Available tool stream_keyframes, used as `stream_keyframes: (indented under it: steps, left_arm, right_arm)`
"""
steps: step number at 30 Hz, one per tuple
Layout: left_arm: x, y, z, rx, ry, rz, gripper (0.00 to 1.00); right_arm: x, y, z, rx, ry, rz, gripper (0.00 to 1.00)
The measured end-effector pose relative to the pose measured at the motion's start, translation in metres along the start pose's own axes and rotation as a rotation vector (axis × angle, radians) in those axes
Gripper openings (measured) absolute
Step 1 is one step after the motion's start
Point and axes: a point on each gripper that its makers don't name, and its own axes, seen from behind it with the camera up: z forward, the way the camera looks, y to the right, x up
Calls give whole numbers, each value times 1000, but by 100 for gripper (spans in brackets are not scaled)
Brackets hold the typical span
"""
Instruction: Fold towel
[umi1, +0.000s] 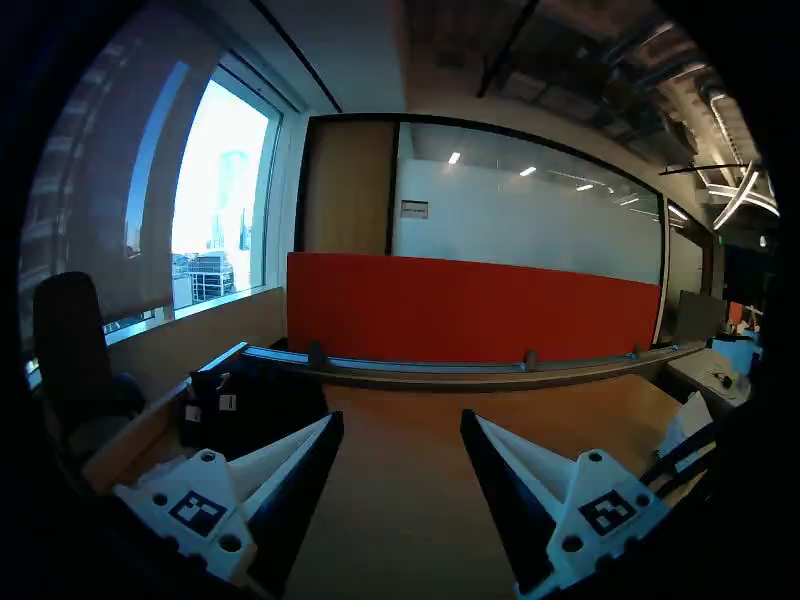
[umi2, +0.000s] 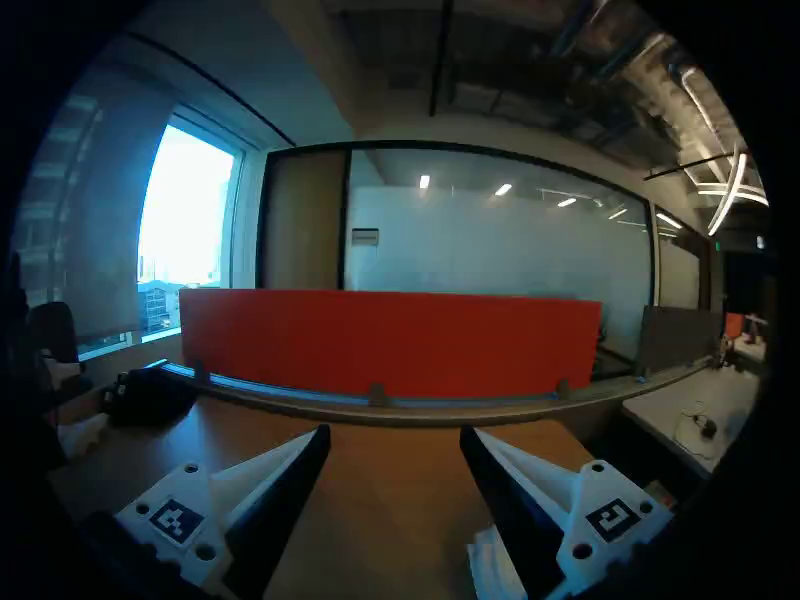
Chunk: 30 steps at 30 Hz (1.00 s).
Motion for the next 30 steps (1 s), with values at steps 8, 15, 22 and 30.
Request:
stream_keyframes:
  steps: [8,15,22,30]
  left_arm:
    - [-7,-4,1,11,-1,35,86]
    - [-20,-4,5,5,8,58,86]
    - [-33,-11,8,1,37,69,86]
    - [-56,-25,8,22,56,85,86]
  right_arm:
    - [11,2,-1,-33,22,5,100]
    - [19,-10,-4,-21,39,15,100]
    - [19,-25,-5,-7,47,6,100]
    - [12,-39,-4,2,46,3,100]
